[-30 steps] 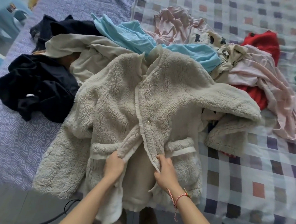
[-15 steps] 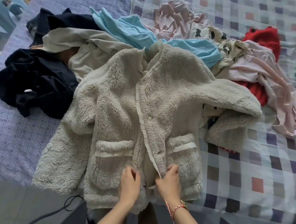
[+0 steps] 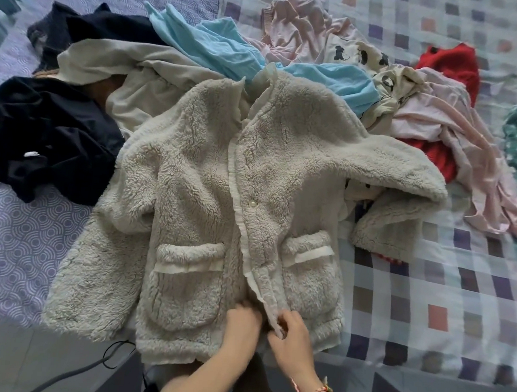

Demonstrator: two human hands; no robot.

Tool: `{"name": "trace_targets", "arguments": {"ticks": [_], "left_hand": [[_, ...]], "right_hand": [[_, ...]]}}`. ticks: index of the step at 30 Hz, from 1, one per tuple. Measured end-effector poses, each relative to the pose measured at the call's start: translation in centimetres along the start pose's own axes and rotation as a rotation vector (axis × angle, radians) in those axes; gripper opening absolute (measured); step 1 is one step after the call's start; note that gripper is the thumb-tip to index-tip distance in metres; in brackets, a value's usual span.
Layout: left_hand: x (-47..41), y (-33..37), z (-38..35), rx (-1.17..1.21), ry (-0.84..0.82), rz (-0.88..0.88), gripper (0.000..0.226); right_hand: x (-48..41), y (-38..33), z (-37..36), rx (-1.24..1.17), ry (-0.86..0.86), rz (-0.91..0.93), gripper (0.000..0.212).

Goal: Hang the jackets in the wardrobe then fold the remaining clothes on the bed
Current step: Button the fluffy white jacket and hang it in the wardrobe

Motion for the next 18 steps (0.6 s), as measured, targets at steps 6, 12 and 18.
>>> {"name": "trace_targets", "arguments": {"ticks": [6,12,18], "left_hand": [[-0.3,-2.7,-0.5,0.355,0.102,0.157,0.028],[2.3,-4.1,-1.1,1.107,0.087,0.161,0.018],[3.8,-4.2,-1.2,1.291,0.169,0.263,0.037]], "right_hand": [[0.9,-0.2,-0.7,0.081,-0.181,0.135,0.027],[0.5,-0.2,-1.2,-0.524,-0.254,-0.208,0.021],[0.1,-1.7,-0.4,-0.283,-0.153,-0.127,0.049]]}}
Point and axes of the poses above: each hand's wrist, its own x-axis away from the middle knuckle, its own z-axis out of the back of the hand, y = z × x, the point moved 8 cm from there along -x, towards the middle knuckle, and after that the axes turned 2 degrees about x, right-handed, at the moved point
